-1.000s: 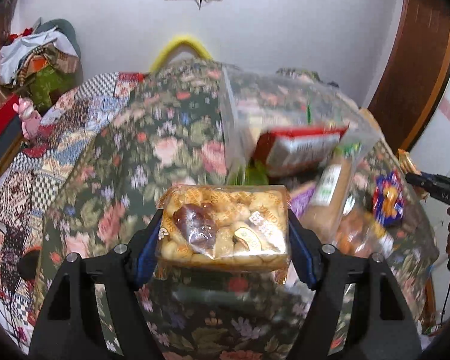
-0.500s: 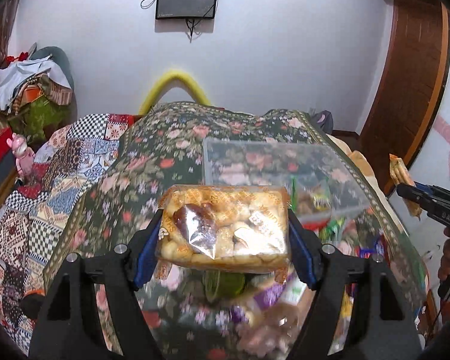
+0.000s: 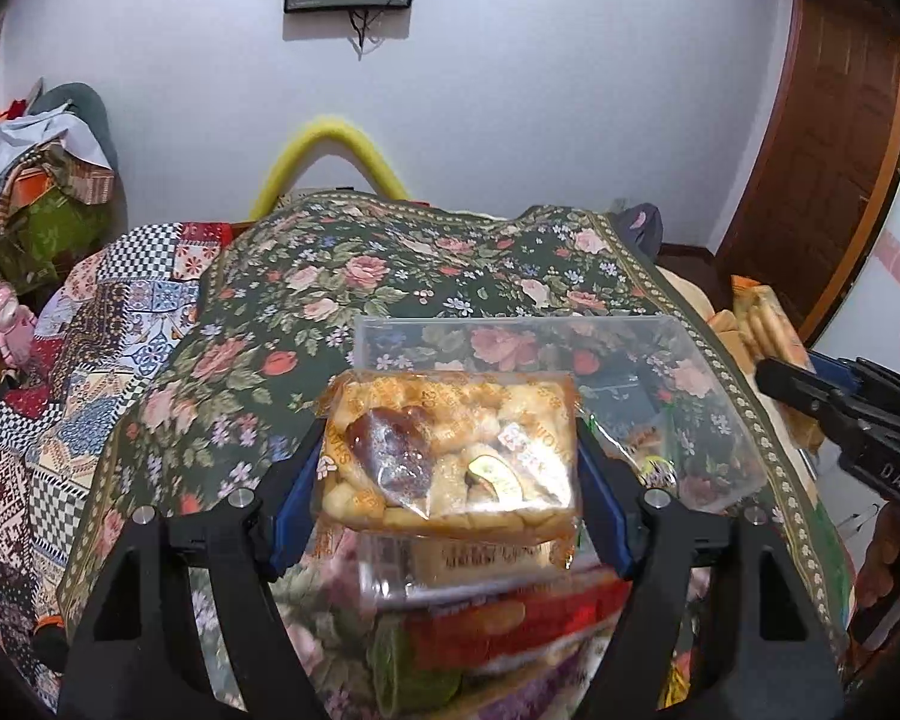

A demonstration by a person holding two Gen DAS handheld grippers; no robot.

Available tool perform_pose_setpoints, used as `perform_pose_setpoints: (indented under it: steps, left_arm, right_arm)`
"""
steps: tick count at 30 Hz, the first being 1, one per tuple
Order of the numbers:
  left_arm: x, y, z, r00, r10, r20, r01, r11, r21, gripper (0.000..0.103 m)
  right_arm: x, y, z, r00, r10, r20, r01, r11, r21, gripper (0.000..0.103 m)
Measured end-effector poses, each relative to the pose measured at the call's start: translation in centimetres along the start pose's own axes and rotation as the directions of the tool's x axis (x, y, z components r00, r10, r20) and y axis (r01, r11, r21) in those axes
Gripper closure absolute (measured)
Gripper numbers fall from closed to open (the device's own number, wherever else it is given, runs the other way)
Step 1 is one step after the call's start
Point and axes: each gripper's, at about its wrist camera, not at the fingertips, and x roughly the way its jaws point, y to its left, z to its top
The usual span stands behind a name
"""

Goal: Organize snacks
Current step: 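Lower both held snacks into the clear box and open both tools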

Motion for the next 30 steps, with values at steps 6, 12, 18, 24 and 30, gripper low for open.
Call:
perform_pose_setpoints:
  steps: [6, 12, 18, 24, 30]
  left_arm:
    - [3.6, 0.1, 0.9, 0.998, -0.002, -0.069, 0.003, 1.0, 0.02, 0.028]
    - [6.2, 0.2, 1.9, 0.991, -0.031, -0.13, 0.036, 0.999, 0.037, 0.028]
    - [7.4, -0.2, 1.9, 0.988, -0.023, -0.153, 0.034, 0.997, 0.069, 0.028]
    - [6.7, -0.5, 1.9, 0.988, -0.026, -0.155, 0.039, 0.996, 0.082, 0.027]
    - [3.8, -0.7, 1.7, 0.994, -0.009, -0.105, 0.02, 0.994, 0.106, 0.027]
  right_arm:
    - [3.7, -1.0, 0.5, 0.996, -0.047, -0.073, 0.047, 0.999, -0.008, 0.071]
    - [5.9, -1.9, 0.2, 0.987, -0.066, -0.144, 0.064, 0.998, -0.015, 0.071]
    - [6.1, -2.0, -0.1, 0.985, -0.044, -0.169, 0.044, 0.999, -0.008, 0.07]
    - [6.2, -2.0, 0.0, 0.982, -0.043, -0.182, 0.042, 0.999, -0.006, 0.066]
    - [4.7, -1.9, 0.1, 0.986, -0.039, -0.161, 0.041, 0.999, 0.006, 0.056]
